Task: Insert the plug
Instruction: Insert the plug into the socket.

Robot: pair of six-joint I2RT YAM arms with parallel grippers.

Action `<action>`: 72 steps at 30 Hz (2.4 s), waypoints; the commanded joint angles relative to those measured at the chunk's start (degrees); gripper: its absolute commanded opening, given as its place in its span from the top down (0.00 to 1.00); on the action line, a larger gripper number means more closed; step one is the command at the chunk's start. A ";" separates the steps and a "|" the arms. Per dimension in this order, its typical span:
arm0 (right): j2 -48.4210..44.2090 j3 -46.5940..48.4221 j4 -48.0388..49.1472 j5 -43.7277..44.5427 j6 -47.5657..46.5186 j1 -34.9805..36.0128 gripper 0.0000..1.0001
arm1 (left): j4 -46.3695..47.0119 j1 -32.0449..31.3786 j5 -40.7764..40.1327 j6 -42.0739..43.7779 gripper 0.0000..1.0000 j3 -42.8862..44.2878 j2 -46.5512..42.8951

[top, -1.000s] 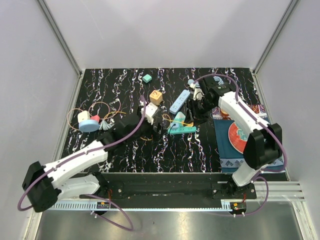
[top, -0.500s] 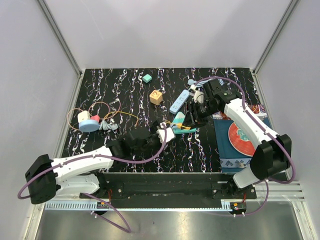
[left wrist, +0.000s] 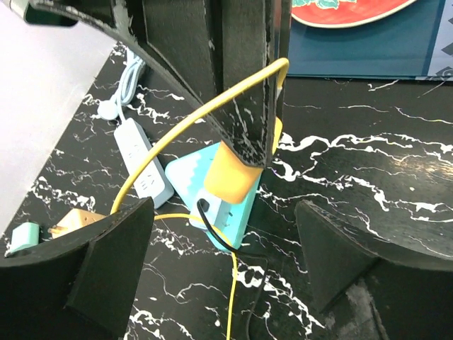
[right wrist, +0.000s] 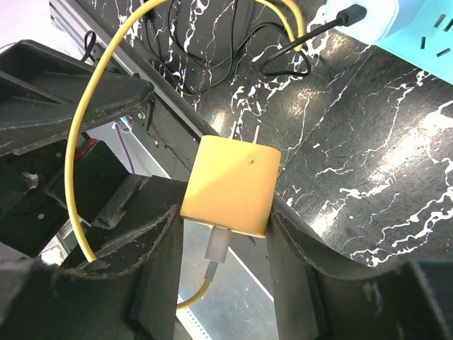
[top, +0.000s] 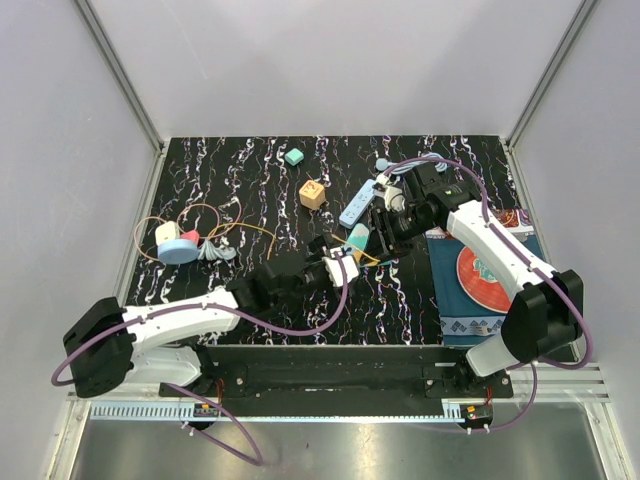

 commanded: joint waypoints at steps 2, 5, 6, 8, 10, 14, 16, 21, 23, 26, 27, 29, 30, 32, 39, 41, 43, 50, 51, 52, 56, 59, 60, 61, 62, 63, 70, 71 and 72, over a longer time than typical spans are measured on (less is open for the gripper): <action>-0.85 0.28 1.61 -2.49 -1.51 1.10 1.00 | 6.84 0.09 1.48 4.07 0.14 3.72 3.18; -0.68 0.36 1.53 -2.67 -1.51 1.45 1.00 | 6.92 0.18 2.45 4.25 0.15 4.51 5.03; -0.59 0.45 1.44 -2.84 -1.60 1.62 1.00 | 7.27 0.09 2.63 4.16 0.16 4.52 5.21; -0.50 0.28 1.53 -2.93 -1.77 1.89 1.00 | 7.80 0.09 2.98 4.25 0.17 4.87 5.65; -0.59 0.19 1.52 -2.84 -1.77 2.15 1.00 | 7.19 0.09 3.59 4.51 0.22 5.22 5.74; -0.76 0.36 1.53 -2.49 -1.42 2.24 1.00 | 6.13 0.18 3.77 4.16 0.49 5.49 5.83; -0.94 0.63 1.61 -2.41 -1.16 2.50 1.00 | 6.13 0.09 3.86 3.64 0.55 5.31 5.74; -1.90 0.98 1.88 -1.00 -0.37 2.94 0.89 | 7.27 0.09 3.69 1.44 0.82 4.26 5.30; -3.39 1.07 2.84 0.40 0.77 2.94 0.75 | 8.24 0.09 3.60 0.04 0.91 3.64 4.95; -6.20 1.15 5.03 2.85 2.44 2.94 0.45 | 9.29 0.09 3.77 -2.25 0.97 2.76 4.60; -7.00 1.24 5.65 4.09 3.49 2.94 0.39 | 9.90 0.09 3.68 -2.86 0.98 2.50 4.42; -9.63 1.50 7.15 8.38 4.29 2.94 0.27 | 10.61 0.09 3.07 -4.45 1.00 1.53 4.07; -10.51 1.59 7.59 10.06 4.99 2.94 0.23 | 10.87 0.09 2.72 -5.06 1.00 1.35 3.89; -13.32 1.42 9.17 15.58 5.52 2.94 0.18 | 10.96 0.09 2.02 -7.17 1.00 0.83 3.46; -24.57 -6.56 18.65 26.51 8.68 2.94 0.16 | 14.04 0.18 -1.49 -15.34 1.00 -0.49 3.10; -27.56 -8.85 21.73 24.50 8.86 2.94 0.15 | 14.04 0.18 -2.11 -17.72 1.00 -0.06 3.19; -28.97 -11.49 23.14 22.13 9.39 2.94 0.16 | 14.04 0.09 -2.03 -19.65 1.00 0.38 3.36; -29.51 -17.65 28.41 20.62 13.78 5.66 0.16 | 15.10 0.18 -1.42 -21.85 1.00 1.09 3.80; -28.98 -18.09 29.38 21.06 14.05 6.36 0.16 | 15.10 0.18 -1.42 -21.94 1.00 1.26 3.80; -28.63 -18.27 29.73 22.37 14.22 6.89 0.16 | 15.10 0.09 -1.42 -21.94 1.00 1.35 3.80; -25.91 -17.57 29.83 23.87 14.40 9.53 0.16 | 14.22 0.18 -1.33 -21.94 1.00 2.14 3.80; -24.23 -16.69 29.83 26.15 14.57 11.90 0.16 | 13.78 0.09 -1.41 -21.68 1.00 2.50 3.81; -23.62 -16.60 29.65 26.51 14.66 12.34 0.17 | 13.78 0.09 -1.42 -21.51 1.00 2.50 3.72; -23.09 -16.34 29.48 27.12 14.66 12.44 0.18 | 13.78 0.18 -1.59 -21.33 1.00 2.41 3.63; -22.83 -15.81 28.95 27.65 14.84 12.52 0.20 | 13.60 0.09 -1.68 -21.15 1.00 2.41 3.54; -21.95 -15.55 27.99 28.09 14.93 12.61 0.20 | 13.60 0.18 -1.68 -20.72 1.00 2.41 3.37; -18.78 -13.26 25.08 28.71 15.10 13.40 0.33 | 12.99 0.09 -0.80 -18.87 1.00 2.32 3.01; -18.43 -12.56 24.82 28.71 15.10 13.58 0.34 | 12.99 0.09 -0.71 -18.61 1.00 2.32 3.01; -17.56 -12.30 24.21 28.62 14.84 13.67 0.35 | 12.90 0.09 -0.63 -18.34 1.00 2.32 2.93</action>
